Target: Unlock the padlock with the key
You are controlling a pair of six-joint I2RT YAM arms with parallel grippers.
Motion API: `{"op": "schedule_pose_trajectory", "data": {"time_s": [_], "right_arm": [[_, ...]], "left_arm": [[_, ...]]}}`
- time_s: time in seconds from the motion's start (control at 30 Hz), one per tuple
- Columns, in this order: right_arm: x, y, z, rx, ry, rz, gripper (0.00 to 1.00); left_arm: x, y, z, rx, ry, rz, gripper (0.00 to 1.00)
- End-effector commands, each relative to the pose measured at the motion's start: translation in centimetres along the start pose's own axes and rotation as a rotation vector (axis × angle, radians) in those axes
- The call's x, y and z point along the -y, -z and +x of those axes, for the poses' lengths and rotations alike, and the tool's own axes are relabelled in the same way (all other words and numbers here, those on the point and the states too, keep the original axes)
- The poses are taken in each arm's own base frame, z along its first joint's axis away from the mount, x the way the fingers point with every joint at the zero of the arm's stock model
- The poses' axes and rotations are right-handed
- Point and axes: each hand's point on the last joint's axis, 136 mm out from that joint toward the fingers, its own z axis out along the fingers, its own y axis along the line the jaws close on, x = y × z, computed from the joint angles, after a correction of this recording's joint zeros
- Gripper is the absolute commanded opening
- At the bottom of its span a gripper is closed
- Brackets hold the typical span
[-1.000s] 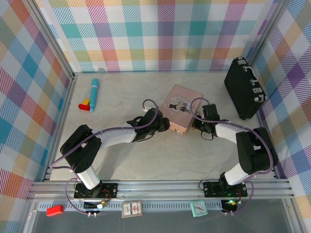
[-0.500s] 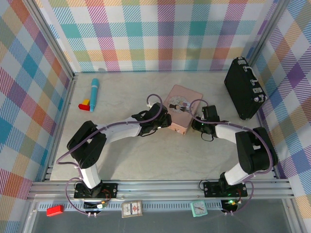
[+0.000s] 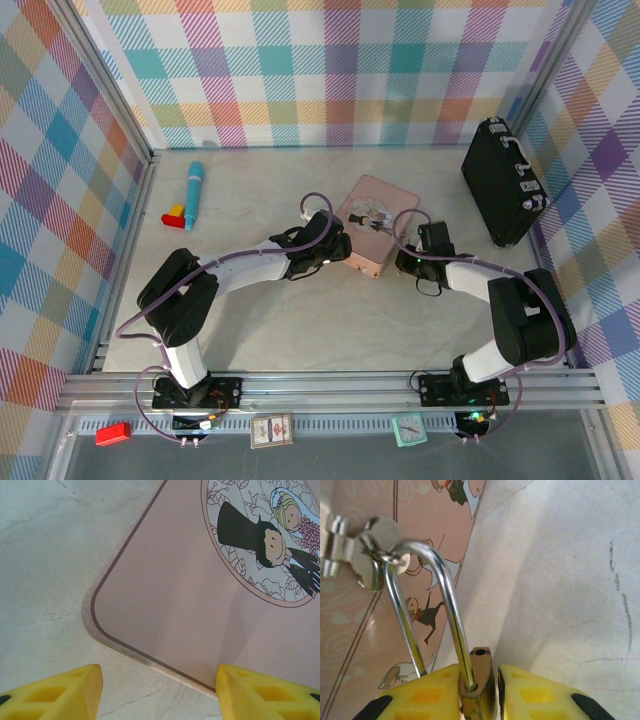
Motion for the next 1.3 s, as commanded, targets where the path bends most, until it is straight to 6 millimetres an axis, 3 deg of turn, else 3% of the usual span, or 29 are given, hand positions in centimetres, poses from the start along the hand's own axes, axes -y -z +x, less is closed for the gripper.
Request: {"op": "schedule_pose_trajectory", "data": {"time_s": [0.0,0.53,0.93,1.27], "right_arm": [[0.4,0.2,1.8,-0.054,0.004,0.005,0.25],[-0.5,1.5,-0.2,-0.008,0.086,0.007,0.26],[-0.8,0.2,-0.8,-0.012,0.095,-0.024,0.32],[-0.4,-0.9,-0.3,-0.055,0.05,-0.003,0.29]], "left_arm": [[-2.0,-0.4,0.5,-0.019,-0.003,-0.059,0.6],[-2.1,-0.5,0.8,-0.025,0.001,-0.059,0.59],[-2.2,-0.4,0.9,-0.027,0.002,-0.058,0.59],[-2.2,-0.2,0.7,-0.019,0.003,-0.054,0.59]]}}
